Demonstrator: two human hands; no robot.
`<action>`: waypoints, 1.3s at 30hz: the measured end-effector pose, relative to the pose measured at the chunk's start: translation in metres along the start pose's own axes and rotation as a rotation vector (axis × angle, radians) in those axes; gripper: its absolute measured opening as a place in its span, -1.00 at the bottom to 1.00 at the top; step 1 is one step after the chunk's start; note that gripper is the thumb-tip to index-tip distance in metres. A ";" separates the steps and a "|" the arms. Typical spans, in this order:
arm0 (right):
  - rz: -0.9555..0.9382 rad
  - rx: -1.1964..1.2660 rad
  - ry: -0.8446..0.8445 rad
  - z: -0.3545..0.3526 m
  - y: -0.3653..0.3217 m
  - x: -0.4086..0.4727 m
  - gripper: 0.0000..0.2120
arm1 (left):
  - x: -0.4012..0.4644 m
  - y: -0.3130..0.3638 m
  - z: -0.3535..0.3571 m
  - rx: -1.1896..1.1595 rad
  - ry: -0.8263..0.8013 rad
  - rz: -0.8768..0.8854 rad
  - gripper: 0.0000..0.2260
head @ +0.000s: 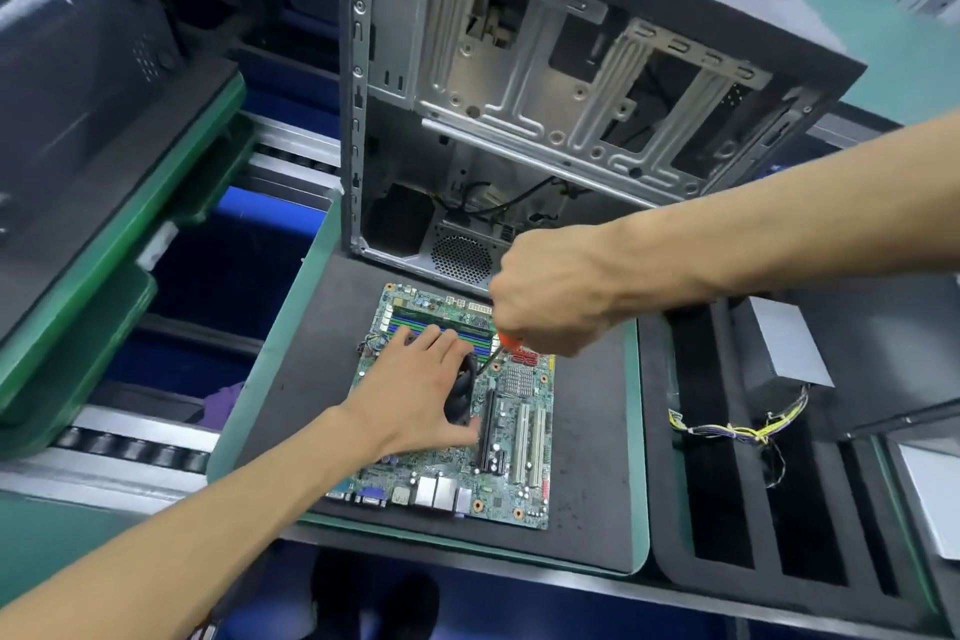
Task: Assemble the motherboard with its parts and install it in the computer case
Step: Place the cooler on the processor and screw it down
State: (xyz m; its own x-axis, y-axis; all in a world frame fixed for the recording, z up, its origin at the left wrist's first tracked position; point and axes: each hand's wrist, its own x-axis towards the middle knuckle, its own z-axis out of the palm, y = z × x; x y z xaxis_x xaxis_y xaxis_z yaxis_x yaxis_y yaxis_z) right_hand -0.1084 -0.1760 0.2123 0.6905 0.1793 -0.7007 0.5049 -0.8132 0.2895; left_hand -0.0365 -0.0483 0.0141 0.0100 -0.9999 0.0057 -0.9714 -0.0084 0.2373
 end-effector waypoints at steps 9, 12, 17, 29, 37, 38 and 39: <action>0.869 1.616 -0.531 0.029 0.025 0.011 -0.66 | 0.003 -0.001 0.008 -0.022 0.019 -0.005 -0.26; 0.950 1.919 -0.761 0.034 0.032 0.009 -0.65 | 0.003 -0.001 0.007 -0.027 0.030 0.001 -0.27; 0.892 1.931 -0.713 0.039 0.030 0.002 -0.69 | 0.001 0.000 0.004 -0.004 0.024 0.003 -0.27; 0.672 1.367 -0.222 0.049 0.015 -0.032 -0.61 | -0.004 -0.005 0.013 -0.132 0.160 0.004 -0.36; 0.723 1.384 0.006 0.041 0.017 -0.051 -0.60 | -0.005 -0.006 0.008 -0.147 0.187 0.030 -0.26; 0.715 1.385 0.038 0.039 0.017 -0.051 -0.63 | -0.006 -0.007 0.006 -0.187 0.195 0.020 -0.21; 0.700 1.386 0.069 0.037 0.016 -0.051 -0.68 | -0.008 -0.008 0.003 -0.247 0.212 -0.004 -0.19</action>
State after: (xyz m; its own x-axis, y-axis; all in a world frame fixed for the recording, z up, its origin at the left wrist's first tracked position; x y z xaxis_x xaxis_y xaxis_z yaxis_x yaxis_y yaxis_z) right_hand -0.1547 -0.2191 0.2291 0.6168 -0.4492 -0.6463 -0.7470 -0.5929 -0.3008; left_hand -0.0300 -0.0404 0.0089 0.0879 -0.9757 0.2005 -0.8846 0.0161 0.4661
